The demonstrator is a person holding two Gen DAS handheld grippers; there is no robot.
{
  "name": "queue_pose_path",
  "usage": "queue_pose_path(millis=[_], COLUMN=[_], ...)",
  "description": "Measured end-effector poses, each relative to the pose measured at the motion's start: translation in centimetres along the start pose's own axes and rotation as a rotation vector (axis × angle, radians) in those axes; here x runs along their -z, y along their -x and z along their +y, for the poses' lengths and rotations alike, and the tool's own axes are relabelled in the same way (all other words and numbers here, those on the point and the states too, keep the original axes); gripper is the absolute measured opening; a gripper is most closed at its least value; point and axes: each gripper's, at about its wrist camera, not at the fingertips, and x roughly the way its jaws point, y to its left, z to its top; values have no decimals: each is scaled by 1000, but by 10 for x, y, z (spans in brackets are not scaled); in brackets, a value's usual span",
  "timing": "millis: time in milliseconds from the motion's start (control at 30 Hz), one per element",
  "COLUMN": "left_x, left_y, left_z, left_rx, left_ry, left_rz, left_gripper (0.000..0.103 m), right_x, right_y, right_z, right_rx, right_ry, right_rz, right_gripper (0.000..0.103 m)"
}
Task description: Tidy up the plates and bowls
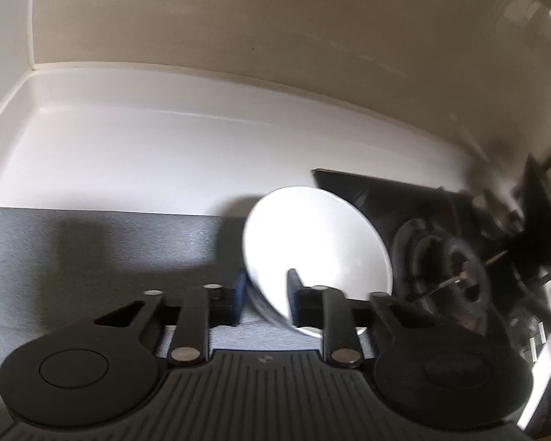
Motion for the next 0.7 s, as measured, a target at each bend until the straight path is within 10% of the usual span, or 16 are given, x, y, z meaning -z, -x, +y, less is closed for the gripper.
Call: queue_pose_path(millis=[700], left_x=[46], left_y=[79], left_z=[62], left_rx=[94], left_ry=[-103], left_rz=[131], left_gripper=[19], right_x=[-20], right_y=[-25], right_z=[51], right_rx=[-131], right_ry=[73], right_rz=[18], right_gripper=[32])
